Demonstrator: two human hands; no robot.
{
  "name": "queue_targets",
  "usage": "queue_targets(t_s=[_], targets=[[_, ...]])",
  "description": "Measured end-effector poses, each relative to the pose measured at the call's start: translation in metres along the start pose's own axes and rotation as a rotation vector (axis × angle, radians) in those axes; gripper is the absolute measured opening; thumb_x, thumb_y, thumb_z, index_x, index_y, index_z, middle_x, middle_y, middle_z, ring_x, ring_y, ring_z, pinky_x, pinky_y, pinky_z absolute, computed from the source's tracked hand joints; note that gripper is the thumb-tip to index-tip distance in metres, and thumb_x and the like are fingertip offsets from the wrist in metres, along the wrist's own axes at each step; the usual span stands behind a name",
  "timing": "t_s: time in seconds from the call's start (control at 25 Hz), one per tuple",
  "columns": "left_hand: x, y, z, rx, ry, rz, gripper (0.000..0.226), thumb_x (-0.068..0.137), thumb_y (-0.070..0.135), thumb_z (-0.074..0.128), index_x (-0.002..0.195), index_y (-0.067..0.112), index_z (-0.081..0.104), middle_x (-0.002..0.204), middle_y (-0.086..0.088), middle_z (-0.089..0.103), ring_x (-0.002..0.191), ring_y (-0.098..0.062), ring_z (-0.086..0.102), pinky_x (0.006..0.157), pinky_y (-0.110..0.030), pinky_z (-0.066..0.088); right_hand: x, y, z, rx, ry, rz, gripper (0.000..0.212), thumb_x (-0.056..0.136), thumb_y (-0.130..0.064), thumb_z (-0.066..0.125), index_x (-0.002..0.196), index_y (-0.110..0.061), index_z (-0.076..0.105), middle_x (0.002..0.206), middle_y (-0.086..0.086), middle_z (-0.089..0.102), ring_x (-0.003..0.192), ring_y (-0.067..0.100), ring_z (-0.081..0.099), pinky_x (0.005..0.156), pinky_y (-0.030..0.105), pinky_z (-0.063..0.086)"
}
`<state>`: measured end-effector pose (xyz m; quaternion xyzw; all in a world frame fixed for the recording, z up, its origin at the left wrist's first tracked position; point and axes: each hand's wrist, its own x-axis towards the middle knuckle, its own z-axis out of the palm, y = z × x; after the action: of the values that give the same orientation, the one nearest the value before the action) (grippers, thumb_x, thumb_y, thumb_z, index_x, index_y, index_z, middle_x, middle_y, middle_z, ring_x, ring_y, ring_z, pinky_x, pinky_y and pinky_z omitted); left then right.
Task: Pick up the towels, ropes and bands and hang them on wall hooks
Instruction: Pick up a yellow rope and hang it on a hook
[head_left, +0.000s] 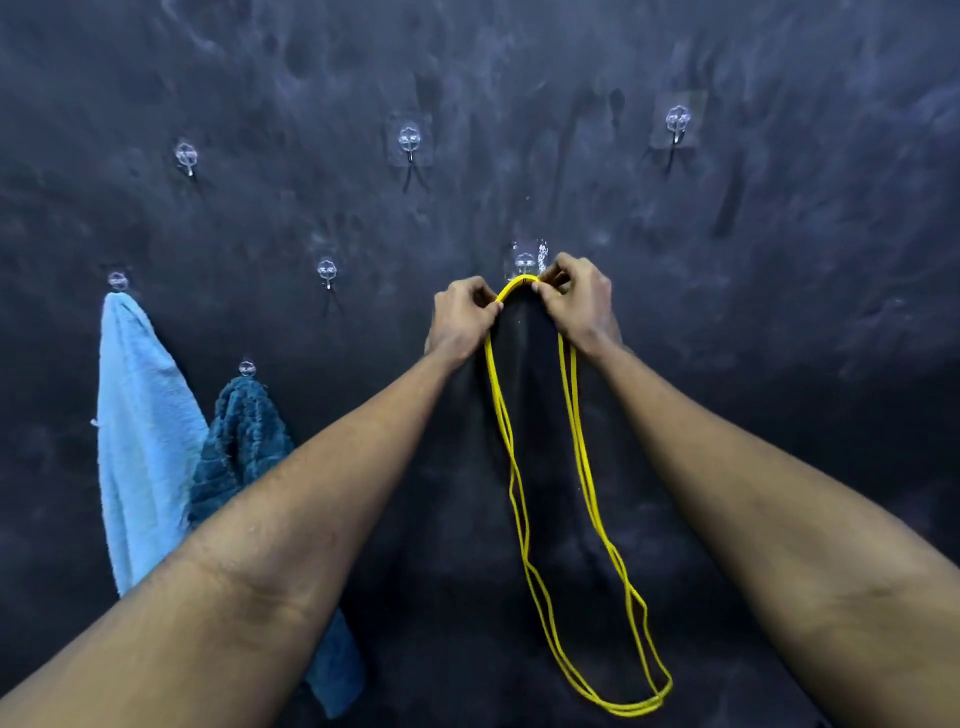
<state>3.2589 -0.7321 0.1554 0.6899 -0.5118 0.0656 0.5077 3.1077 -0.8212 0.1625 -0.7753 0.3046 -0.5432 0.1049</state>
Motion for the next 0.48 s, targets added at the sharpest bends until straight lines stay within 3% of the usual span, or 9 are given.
queue_targets(t_s=[0.28, 0.48], targets=[[-0.001, -0.001, 0.015, -0.060, -0.052, -0.037, 0.008, 0.079, 0.024, 0.072, 0.075, 0.022, 0.065, 0.073, 0.003, 0.069, 0.079, -0.017, 0.067, 0.074, -0.028, 0.055, -0.017, 0.001, 0.016, 0.100, 0.043, 0.104, 0.021, 0.077, -0.023, 0.075, 0.091, -0.018, 0.060, 0.092, 0.001, 0.066, 0.079, 0.017, 0.063, 0.076, 0.032, 0.052], [0.023, 0.009, 0.000, -0.282, 0.049, -0.144, 0.007, 0.064, 0.028, 0.064, 0.066, 0.022, 0.065, 0.072, 0.000, 0.074, 0.073, -0.016, 0.073, 0.075, -0.036, 0.061, -0.042, 0.005, 0.019, 0.110, -0.126, 0.333, 0.025, 0.091, -0.040, 0.060, 0.094, -0.015, 0.062, 0.079, -0.003, 0.071, 0.085, 0.019, 0.065, 0.074, 0.029, 0.045]])
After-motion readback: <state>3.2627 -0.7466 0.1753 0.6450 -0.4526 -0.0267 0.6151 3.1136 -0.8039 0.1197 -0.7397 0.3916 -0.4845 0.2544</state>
